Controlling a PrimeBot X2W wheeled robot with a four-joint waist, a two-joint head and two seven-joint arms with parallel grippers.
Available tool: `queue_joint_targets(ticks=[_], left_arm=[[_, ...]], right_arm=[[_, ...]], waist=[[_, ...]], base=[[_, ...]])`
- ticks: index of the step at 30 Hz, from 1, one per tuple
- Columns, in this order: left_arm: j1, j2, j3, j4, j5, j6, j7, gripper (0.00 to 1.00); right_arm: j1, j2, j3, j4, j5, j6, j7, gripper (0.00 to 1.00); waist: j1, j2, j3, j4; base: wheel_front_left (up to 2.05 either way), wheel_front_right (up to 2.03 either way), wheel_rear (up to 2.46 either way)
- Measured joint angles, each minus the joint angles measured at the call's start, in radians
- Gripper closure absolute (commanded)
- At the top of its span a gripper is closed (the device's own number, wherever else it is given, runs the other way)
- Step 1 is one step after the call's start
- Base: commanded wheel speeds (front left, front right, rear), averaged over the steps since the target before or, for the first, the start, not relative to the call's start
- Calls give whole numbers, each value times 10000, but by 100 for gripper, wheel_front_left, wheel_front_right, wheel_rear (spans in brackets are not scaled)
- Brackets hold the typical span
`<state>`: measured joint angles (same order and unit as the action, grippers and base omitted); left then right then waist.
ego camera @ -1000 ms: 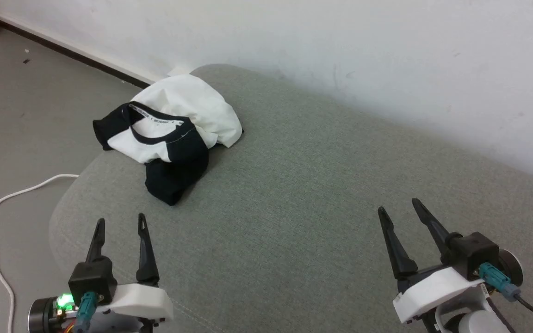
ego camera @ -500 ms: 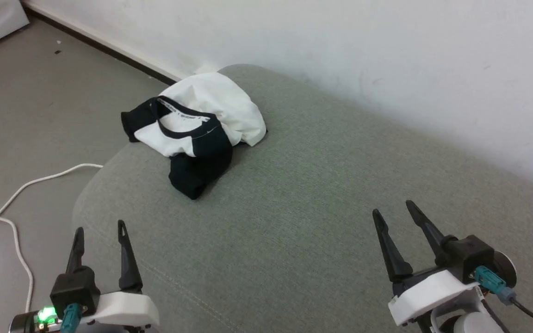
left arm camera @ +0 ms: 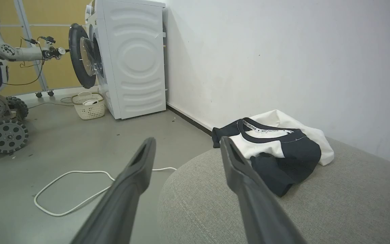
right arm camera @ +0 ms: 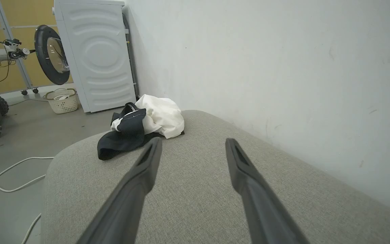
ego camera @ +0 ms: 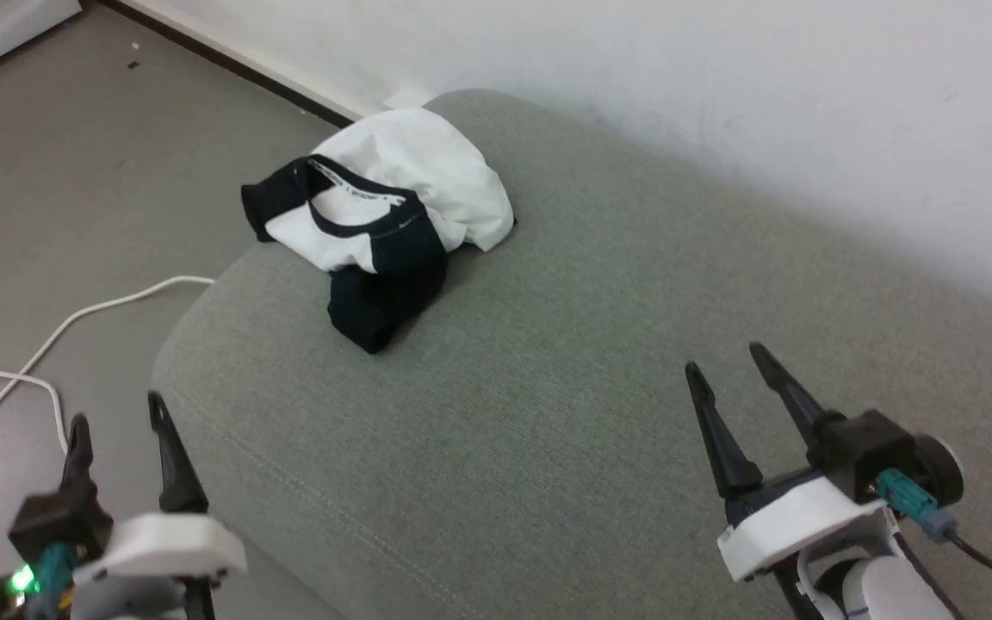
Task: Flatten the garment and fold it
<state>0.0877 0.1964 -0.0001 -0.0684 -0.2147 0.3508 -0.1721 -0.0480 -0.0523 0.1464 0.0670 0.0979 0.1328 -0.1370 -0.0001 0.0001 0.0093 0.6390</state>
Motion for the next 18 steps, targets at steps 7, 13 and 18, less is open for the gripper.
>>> queue_joint_targets(ticks=[7, 13, 18], left_arm=[[-2615, 36, 244, 863, -1141, -539, 846, 0], [-5052, 470, 644, 2121, -2132, -1110, 1701, 0], [-6540, 945, 878, 3196, -2897, -1570, 2874, 0]], right_arm=[[-774, -157, -48, -976, -571, 0, 627, 0], [-1367, -717, -205, -1774, -629, -2, 949, 0], [-1748, -997, -401, -2079, -575, -2, 999, 0]], waist=[[1, 0, 1057, -379], [3, 0, 2412, -923], [5, 0, 3629, -1517]], base=[[0, 0, 0], [0, 0, 0], [0, 0, 0]])
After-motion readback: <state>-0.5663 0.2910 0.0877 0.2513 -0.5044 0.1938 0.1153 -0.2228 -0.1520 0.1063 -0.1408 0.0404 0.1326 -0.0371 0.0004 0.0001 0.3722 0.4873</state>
